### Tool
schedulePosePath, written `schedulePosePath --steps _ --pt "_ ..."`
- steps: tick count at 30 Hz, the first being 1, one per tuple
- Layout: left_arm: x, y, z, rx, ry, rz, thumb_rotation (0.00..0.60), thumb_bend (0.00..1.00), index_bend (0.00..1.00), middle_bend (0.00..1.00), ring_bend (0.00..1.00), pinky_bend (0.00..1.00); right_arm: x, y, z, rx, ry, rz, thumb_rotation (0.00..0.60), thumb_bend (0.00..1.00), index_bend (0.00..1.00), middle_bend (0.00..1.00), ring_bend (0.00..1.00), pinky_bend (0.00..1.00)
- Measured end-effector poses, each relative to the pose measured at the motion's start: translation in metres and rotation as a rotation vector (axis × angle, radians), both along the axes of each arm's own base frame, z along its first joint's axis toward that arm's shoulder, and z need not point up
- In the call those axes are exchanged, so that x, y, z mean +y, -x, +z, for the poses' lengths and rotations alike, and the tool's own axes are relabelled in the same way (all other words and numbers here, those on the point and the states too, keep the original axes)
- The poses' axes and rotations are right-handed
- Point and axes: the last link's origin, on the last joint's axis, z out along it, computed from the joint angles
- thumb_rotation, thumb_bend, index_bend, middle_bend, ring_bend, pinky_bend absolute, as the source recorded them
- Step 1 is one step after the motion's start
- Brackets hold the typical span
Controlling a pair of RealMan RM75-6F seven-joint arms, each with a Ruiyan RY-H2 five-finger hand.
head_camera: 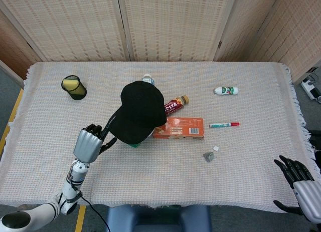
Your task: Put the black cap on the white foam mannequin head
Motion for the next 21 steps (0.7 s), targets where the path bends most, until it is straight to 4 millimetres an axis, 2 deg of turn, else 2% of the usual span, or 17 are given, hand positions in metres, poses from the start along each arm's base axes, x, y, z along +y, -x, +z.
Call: schedulePosePath --steps 3,5,8,14,17,21 --pt "-0.019 0.022 0.015 -0.002 0.050 0.071 0.600 0.06 0.00 0.62 0.49 0.59 0.000 -0.001 -0.002 0.002 -0.008 0.002 0.600 0.04 0.00 0.00 0.00 0.00" --pt "-0.035 0.039 0.029 0.000 0.091 0.138 0.600 0.06 0.00 0.54 0.40 0.50 0.000 -0.001 -0.004 0.004 -0.017 0.003 0.600 0.04 0.00 0.00 0.00 0.00" --pt "-0.062 0.066 0.055 0.007 0.142 0.265 0.600 0.06 0.01 0.46 0.32 0.40 0.000 -0.002 -0.008 0.008 -0.031 0.006 0.600 0.05 0.00 0.00 0.00 0.00" --pt "-0.125 0.118 0.108 0.018 0.199 0.580 0.600 0.06 0.05 0.32 0.17 0.26 0.001 -0.004 -0.014 0.009 -0.058 0.012 0.600 0.04 0.00 0.00 0.00 0.00" --pt "-0.150 0.135 0.119 0.005 0.216 0.705 0.600 0.06 0.06 0.29 0.14 0.24 0.000 -0.003 -0.016 0.012 -0.059 0.005 0.600 0.04 0.00 0.00 0.00 0.00" --pt "-0.163 0.143 0.123 -0.004 0.222 0.755 0.600 0.06 0.06 0.28 0.13 0.24 0.000 -0.004 -0.017 0.019 -0.055 0.004 0.600 0.05 0.00 0.00 0.00 0.00"
